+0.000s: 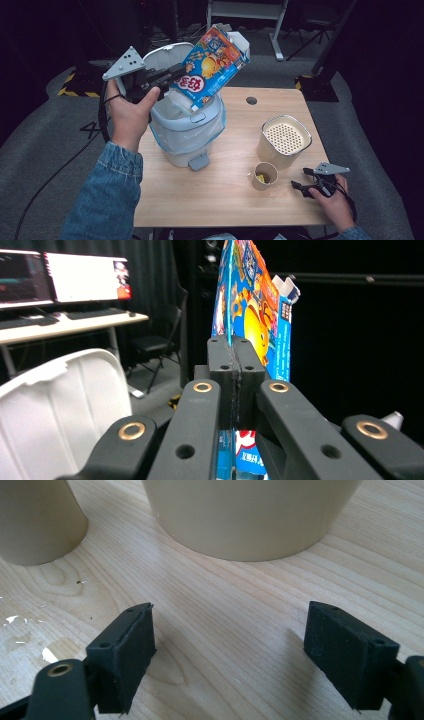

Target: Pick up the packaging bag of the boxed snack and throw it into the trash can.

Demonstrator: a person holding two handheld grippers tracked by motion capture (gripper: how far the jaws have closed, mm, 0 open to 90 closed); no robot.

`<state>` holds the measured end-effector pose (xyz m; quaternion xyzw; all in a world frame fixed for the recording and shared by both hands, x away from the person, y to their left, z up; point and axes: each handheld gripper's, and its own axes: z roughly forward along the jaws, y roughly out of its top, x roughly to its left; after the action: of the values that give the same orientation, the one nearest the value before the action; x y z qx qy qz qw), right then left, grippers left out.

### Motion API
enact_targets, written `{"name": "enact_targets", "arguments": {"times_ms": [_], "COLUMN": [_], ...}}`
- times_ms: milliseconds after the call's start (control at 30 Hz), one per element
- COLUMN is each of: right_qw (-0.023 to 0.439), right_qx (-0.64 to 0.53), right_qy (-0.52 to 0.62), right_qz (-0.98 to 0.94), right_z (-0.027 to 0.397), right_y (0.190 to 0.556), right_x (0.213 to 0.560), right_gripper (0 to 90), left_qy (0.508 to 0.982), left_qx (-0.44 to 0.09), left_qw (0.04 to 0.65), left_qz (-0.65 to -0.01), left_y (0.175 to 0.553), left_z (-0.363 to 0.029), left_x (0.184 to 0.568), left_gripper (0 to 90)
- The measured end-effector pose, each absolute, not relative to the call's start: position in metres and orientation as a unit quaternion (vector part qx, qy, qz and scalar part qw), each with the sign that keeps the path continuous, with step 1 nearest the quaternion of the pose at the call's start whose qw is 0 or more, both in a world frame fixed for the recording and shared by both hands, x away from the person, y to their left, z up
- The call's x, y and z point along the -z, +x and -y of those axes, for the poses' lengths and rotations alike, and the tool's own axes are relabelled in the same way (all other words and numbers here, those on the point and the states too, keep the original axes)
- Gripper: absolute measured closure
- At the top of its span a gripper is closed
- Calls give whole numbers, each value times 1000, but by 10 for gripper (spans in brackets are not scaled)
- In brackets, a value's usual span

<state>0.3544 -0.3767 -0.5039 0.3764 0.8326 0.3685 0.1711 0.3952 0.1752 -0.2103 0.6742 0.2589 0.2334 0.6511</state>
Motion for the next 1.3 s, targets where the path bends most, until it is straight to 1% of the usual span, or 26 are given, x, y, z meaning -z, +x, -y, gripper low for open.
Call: {"name": "enact_targets", "arguments": {"times_ms": [500,800,933,1300], "right_qw": [171,171,171,171], "right_qx": [-369,-369,-369,-369], "right_qy": [376,376,376,376], "right_qz": [-832,-832,-832,-832], "right_z": [377,377,377,377], "right_y": [354,354,354,354], "right_x": [504,504,504,504], "right_gripper": [205,205,205,205], "left_qy": [652,651,657,654], "left_qx": [-287,-290,-291,-282], "left_qw": [635,626,617,620], "left_qz": [-300,-317,-321,-330], "left_y": [416,428,431,433], "left_z": [-186,-180,-177,-176], "left_x": [209,228,239,257], "left_gripper": [891,891,891,890]}}
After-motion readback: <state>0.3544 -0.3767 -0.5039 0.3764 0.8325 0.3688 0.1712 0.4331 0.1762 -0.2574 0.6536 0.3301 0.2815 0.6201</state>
